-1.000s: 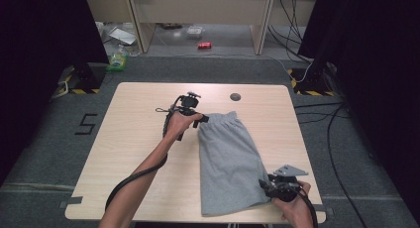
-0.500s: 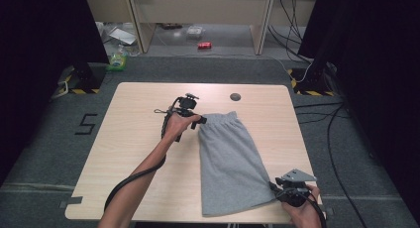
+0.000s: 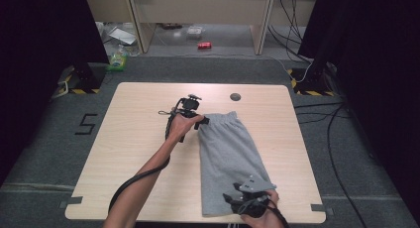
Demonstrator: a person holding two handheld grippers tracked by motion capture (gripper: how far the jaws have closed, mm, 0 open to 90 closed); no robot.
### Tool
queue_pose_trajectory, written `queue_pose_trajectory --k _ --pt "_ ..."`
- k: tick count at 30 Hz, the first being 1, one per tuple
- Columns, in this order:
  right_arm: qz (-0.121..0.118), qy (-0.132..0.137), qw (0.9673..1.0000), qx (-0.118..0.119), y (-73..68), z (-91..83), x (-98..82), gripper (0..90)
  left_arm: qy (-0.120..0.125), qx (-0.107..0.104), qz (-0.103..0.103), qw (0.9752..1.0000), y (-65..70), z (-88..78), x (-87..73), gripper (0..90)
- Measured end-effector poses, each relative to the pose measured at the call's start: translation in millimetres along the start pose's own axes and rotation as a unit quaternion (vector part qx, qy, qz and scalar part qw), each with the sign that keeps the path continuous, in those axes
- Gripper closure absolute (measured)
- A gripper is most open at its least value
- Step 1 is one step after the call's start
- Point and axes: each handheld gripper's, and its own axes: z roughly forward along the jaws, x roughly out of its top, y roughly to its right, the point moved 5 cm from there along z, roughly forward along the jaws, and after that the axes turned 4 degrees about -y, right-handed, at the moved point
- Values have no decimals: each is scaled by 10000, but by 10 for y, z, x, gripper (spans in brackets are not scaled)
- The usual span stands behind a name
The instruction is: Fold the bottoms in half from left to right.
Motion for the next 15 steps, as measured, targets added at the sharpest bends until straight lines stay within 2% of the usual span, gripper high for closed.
queue_pose_trajectory --k 5,8,11,15 --pt "-264 -75 9990 361 -320 232 71 461 27 124 -48 9999 -47 122 25 372" --pt "-411 -153 9978 501 -468 336 80 456 59 197 24 9998 -42 207 34 391" --pt "-510 -288 9963 633 -580 425 71 453 211 202 145 9995 -3 289 65 512" --pt "-667 -476 9948 609 -670 513 34 457 349 313 293 9985 12 345 128 593"
